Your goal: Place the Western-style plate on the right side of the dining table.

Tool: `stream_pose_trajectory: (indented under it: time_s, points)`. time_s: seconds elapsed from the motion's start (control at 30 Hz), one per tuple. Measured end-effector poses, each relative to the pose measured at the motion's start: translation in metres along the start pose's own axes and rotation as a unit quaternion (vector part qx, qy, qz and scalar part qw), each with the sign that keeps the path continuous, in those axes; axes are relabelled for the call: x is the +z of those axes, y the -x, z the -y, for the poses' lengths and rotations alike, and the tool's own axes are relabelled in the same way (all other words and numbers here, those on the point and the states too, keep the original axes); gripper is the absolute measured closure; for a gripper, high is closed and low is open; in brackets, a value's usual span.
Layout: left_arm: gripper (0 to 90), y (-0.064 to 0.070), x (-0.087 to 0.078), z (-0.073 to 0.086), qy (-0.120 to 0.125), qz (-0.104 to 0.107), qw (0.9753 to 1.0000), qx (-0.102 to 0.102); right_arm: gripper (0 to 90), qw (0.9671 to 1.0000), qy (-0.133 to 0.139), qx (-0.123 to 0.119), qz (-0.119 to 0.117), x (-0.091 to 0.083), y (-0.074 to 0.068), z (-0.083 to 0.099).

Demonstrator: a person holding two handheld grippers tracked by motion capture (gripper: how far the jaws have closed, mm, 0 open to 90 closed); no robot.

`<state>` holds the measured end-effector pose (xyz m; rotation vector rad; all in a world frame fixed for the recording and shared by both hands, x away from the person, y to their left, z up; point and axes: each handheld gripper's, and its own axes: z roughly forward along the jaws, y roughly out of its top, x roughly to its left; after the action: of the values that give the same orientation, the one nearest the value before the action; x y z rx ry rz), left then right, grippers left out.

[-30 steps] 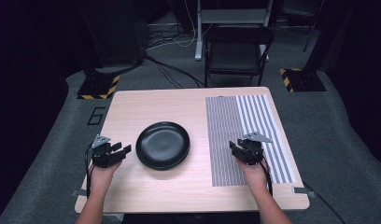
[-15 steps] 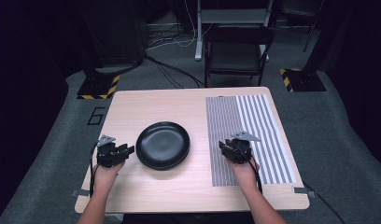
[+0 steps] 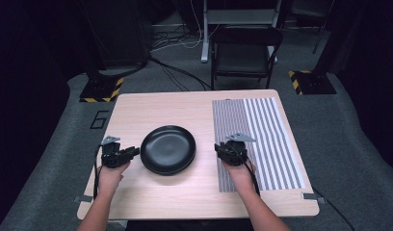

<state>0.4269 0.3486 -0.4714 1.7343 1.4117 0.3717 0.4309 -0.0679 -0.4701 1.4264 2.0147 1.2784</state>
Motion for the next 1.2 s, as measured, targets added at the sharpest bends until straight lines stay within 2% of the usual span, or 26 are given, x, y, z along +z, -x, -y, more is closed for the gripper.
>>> stream_pose_trajectory:
  time_s: [0.13, 0.23, 0.4, 0.53, 0.8, 1.0, 1.13, 1.2]
  points:
    - [71.2, -0.002, 0.004, 0.0, 0.003, 0.001, 0.9999, -0.016, 69.3, 1.0, -0.003, 0.0, -0.004, 0.004, -0.004, -0.003]
    - [72.6, -0.003, 0.008, -0.003, 0.002, 0.013, 0.9994, -0.032, 69.4, 0.9999, -0.009, 0.006, -0.008, 0.007, -0.005, -0.005]
    - [74.7, -0.003, 0.013, -0.006, -0.006, 0.012, 0.9995, -0.027, 69.7, 0.9997, -0.014, 0.017, -0.01, 0.014, -0.005, -0.004]
    - [75.3, -0.003, 0.015, -0.005, -0.002, 0.015, 0.9995, -0.03, 69.8, 0.9995, -0.015, 0.025, -0.014, 0.018, -0.005, -0.003]
    - [76.1, -0.005, 0.02, -0.001, -0.005, 0.014, 0.9992, -0.038, 69.9, 0.9993, -0.022, 0.024, -0.019, 0.024, -0.009, -0.002]
    - [77.6, -0.005, 0.023, 0.001, -0.008, 0.012, 0.9994, -0.032, 70.6, 0.9986, -0.026, 0.038, -0.027, 0.034, -0.013, -0.002]
    - [79.4, -0.007, 0.024, 0.001, -0.009, 0.012, 0.9993, -0.034, 70.8, 0.9982, -0.03, 0.04, -0.033, 0.04, -0.019, -0.003]
    - [79.4, -0.008, 0.024, 0.001, -0.011, 0.014, 0.9991, -0.039, 70.8, 0.9978, -0.029, 0.041, -0.043, 0.042, -0.023, -0.005]
